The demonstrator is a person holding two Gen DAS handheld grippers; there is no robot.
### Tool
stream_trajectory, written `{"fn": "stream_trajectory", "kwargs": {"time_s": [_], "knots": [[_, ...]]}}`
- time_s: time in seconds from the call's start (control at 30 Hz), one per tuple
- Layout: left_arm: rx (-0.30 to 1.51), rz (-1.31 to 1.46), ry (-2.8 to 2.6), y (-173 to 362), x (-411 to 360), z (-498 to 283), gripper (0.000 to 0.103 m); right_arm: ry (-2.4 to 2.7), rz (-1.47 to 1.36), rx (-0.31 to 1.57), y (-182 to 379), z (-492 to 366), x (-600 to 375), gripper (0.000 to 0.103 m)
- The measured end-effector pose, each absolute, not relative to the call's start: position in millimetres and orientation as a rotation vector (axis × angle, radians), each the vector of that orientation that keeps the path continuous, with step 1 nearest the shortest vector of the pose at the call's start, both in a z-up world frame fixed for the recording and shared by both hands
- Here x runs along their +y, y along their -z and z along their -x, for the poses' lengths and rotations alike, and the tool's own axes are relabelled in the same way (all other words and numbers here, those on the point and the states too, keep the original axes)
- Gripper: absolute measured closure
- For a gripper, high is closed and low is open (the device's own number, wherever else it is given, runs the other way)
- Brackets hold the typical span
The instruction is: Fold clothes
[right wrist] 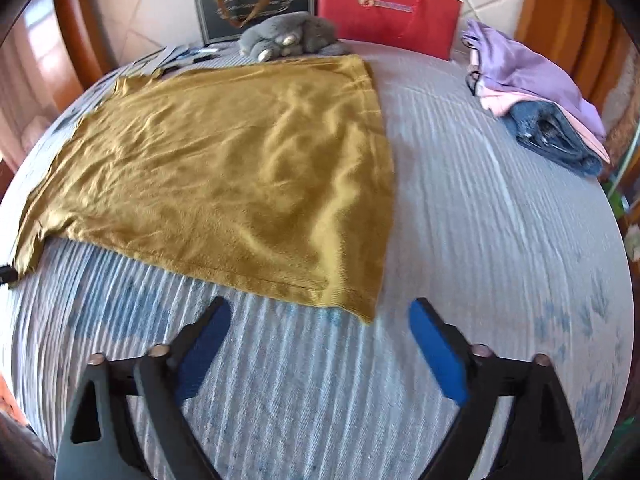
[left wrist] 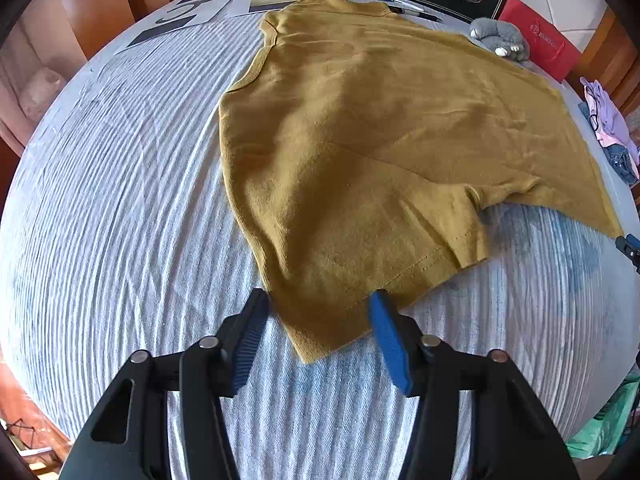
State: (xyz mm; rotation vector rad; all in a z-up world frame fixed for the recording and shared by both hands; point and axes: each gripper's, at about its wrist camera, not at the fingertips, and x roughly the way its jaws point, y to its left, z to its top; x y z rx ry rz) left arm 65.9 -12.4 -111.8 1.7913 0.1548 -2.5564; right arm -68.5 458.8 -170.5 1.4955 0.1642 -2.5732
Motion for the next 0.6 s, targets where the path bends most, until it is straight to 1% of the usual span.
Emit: {"fn": "stream_trajectory", "kwargs": {"time_s": [0.03, 0.07, 0.1, 0.13, 0.17, 0.2, 0.33, 0.37, 0.47, 0.53, 0.6], "knots": [[0.144, -1.795, 2.565, 109, -10, -67, 0.094, 2.578, -1.506, 0.173, 171, 70, 458, 0.009], [0.122, -1.802, 2.566, 104, -10, -68, 0.095, 2.583, -1.516, 0.181, 172, 72, 457, 0.017], [0.1, -1.809, 2.568, 99, -9, -70, 0.097, 2.587, -1.526, 0.19, 172, 74, 456, 0.034], [0.081, -1.814, 2.571, 94, -9, -71, 0.097, 2.592, -1.536, 0.199, 173, 75, 455, 0.058], [0.089, -1.803, 2.592, 85, -13, -73, 0.097, 2.597, -1.546, 0.207, 173, 77, 454, 0.085], [0.104, -1.795, 2.607, 74, -17, -75, 0.097, 2.601, -1.557, 0.216, 174, 79, 453, 0.09], [0.16, -1.771, 2.665, 36, -39, -73, 0.097, 2.617, -1.49, 0.045, 150, 78, 467, 0.091], [0.176, -1.766, 2.68, 29, -44, -66, 0.097, 2.623, -1.48, 0.026, 145, 81, 470, 0.091], [0.246, -1.769, 2.7, 41, -16, -1, 0.097, 2.625, -1.477, -0.022, 134, 104, 473, 0.091], [0.243, -1.769, 2.708, 58, -34, 51, 0.097, 2.626, -1.474, -0.053, 127, 119, 475, 0.091], [0.222, -1.76, 2.711, 63, -50, 61, 0.097, 2.628, -1.481, -0.052, 123, 143, 474, 0.091]]}}
